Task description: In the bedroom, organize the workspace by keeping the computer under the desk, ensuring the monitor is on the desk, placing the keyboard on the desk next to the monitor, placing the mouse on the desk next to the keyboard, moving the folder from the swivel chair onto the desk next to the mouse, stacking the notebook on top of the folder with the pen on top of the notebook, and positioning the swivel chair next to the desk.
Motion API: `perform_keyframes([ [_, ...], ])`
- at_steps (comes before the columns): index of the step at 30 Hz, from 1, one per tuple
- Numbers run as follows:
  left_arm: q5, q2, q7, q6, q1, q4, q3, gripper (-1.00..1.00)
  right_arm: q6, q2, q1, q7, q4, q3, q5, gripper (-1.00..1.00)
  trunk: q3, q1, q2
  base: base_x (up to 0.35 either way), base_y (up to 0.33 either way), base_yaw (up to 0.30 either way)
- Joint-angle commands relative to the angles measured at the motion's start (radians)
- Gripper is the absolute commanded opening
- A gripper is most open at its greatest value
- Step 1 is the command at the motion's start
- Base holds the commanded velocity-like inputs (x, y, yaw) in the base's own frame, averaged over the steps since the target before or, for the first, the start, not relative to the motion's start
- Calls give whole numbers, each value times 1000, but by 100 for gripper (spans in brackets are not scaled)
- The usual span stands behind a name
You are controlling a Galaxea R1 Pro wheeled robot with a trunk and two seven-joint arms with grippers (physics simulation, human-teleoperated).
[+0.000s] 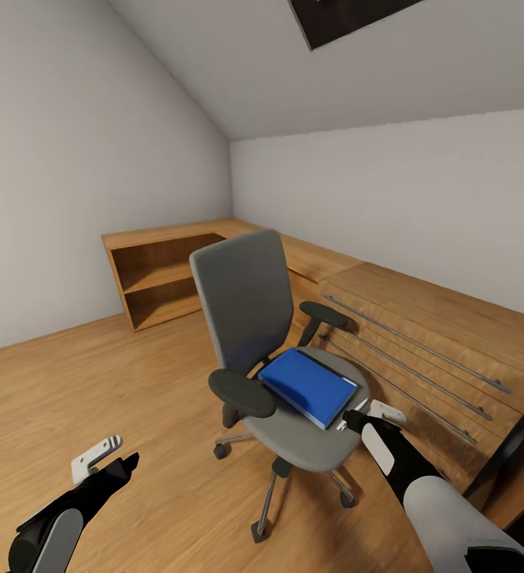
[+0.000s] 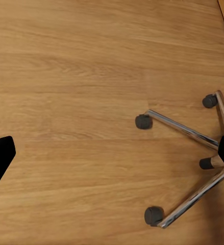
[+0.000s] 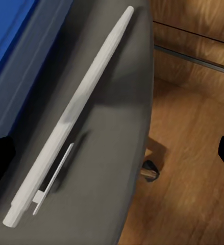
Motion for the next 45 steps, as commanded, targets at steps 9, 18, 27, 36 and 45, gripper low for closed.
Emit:
perform_keyframes([
  [9, 11, 0, 9, 3, -1, -1, 0, 100, 5, 0, 0, -5, -2, 0, -6, 100, -1, 0, 0, 0, 0, 23],
  [18, 11, 0, 9, 3, -1, -1, 0, 100, 5, 0, 0, -5, -2, 0, -6, 100, -1, 0, 0, 0, 0, 59],
  [27, 11, 0, 9, 3, -1, -1, 0, 100, 5, 0, 0, -5, -1, 0, -6, 100, -1, 0, 0, 0, 0, 2],
  [36, 10, -1, 9, 2, -1, -1, -1, 100, 3, 0, 0, -4, 1, 0, -6, 100, -10, 11, -21, 0, 0, 0],
  [45, 11, -1, 9, 4, -1, -1, -3, 100, 5, 0, 0, -5, 1, 0, -6, 100, -10, 11, -21, 0, 0, 0],
])
